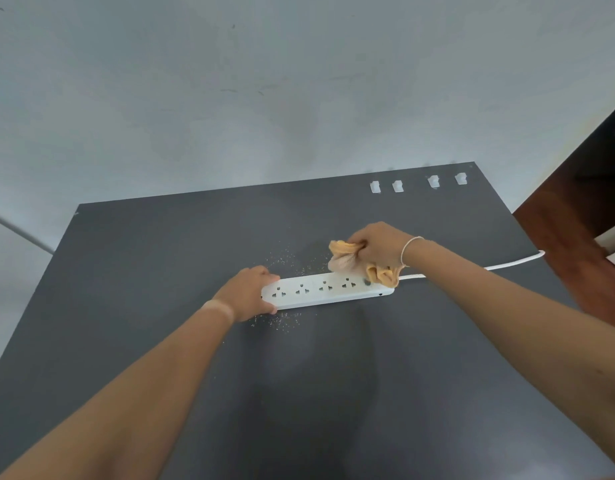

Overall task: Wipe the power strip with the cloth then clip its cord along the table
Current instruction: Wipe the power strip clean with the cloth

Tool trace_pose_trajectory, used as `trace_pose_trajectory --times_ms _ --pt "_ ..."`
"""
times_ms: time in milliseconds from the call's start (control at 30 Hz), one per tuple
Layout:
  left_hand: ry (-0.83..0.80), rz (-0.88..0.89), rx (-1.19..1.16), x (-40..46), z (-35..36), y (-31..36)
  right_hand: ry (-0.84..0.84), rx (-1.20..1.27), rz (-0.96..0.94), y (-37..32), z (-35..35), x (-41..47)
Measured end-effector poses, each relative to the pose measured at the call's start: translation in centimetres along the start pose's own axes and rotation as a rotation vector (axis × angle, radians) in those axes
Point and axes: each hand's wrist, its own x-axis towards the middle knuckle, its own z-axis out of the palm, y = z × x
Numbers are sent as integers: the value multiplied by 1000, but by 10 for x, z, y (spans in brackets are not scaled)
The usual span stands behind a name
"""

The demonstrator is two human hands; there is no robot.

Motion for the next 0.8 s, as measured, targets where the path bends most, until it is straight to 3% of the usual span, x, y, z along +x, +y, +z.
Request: trace_pose_trajectory --times_ms 100,167,233,300,367,433,567,700,800 --pt "-18 -33 41 2 -2 4 -115 -122 52 2 9 -6" --pt "-40 -75 150 5 -5 12 21 -178 82 6 5 -12" --pt "-60 -111 299 9 -8 24 193 -85 47 11 -2 -17" --pt "-48 -110 360 15 -7 39 155 86 14 12 -5 -23" --pt "-23 -55 307 21 -3 55 5 82 28 10 2 -29" --pt "-12 14 236 26 3 66 -38 -39 76 15 8 -30" --pt "-30 33 128 31 7 68 183 -43 174 35 4 -33" --pt "-34 34 117 31 6 67 66 106 189 39 18 -40" --pt "-32 26 105 31 6 68 289 40 200 49 15 -42"
